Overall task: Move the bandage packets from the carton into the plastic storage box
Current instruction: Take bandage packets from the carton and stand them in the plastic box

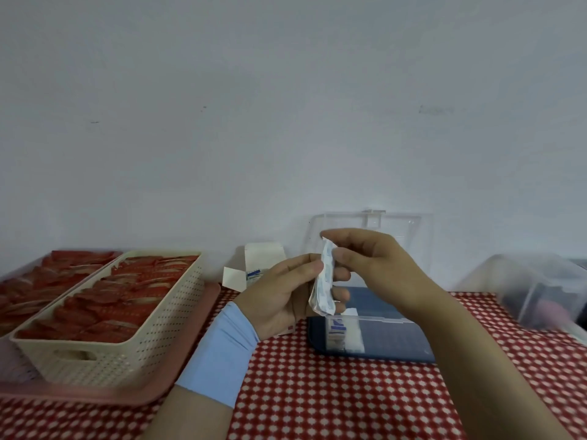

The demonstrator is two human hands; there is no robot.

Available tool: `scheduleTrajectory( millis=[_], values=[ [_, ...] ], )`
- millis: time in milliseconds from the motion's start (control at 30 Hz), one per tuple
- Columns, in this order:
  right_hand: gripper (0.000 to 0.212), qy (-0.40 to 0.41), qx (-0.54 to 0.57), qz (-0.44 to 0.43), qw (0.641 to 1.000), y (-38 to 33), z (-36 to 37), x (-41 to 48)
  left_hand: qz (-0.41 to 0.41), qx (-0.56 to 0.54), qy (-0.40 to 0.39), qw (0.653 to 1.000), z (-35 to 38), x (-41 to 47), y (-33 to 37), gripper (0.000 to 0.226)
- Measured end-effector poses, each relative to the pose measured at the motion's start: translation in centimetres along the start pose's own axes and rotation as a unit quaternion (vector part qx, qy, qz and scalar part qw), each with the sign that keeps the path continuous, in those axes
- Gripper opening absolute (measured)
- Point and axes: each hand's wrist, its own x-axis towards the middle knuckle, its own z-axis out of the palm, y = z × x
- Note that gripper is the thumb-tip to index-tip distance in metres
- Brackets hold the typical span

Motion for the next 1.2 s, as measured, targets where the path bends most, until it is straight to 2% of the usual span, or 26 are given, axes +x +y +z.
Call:
scheduleTrajectory(
  millis=[267,567,767,867,900,967,1000,1067,1200],
  values=[
    [0.018,0.005,0.013,0.006,1.000,-0.6,-0.3,0.0,-0.003,-0.007,0.033,0.999,-0.1,0.0,0.1,0.027],
    [0.011,0.072,0.057,0.029,0.995,0.1,-0.4,0.2,-0.016,0.045,0.046,0.998,0.2,-0.1,0.1,0.038],
    [0.010,0.127,0.080,0.038,0.988,0.5,-0.6,0.6,-0.072,0.065,0.058,0.994,0.1,-0.4,0.4,0.042],
    [0.011,0.130,0.050,0.036,0.990,0.9,-0.6,0.8,-0.106,0.194,0.088,0.971,0.4,-0.4,1.1,0.022],
    [0.012,0.129,0.042,0.035,0.990,1.0,-0.6,0.8,-0.101,0.277,0.120,0.948,0.3,-0.4,1.4,0.017],
    [0.012,0.113,0.032,0.034,0.992,1.1,-0.5,0.8,-0.052,0.439,0.186,0.877,0.2,-0.1,1.8,0.009],
    [0.012,0.101,0.024,0.034,0.994,1.2,-0.5,0.8,-0.022,0.477,0.205,0.854,0.3,0.1,1.8,0.006],
    [0.012,0.084,0.013,0.033,0.996,1.3,-0.3,0.8,0.009,0.471,0.219,0.855,0.8,0.3,1.6,0.004],
    [0.018,0.097,0.031,0.051,0.993,1.4,0.2,0.9,0.000,0.398,0.218,0.891,1.4,0.5,0.8,0.007]
  ],
)
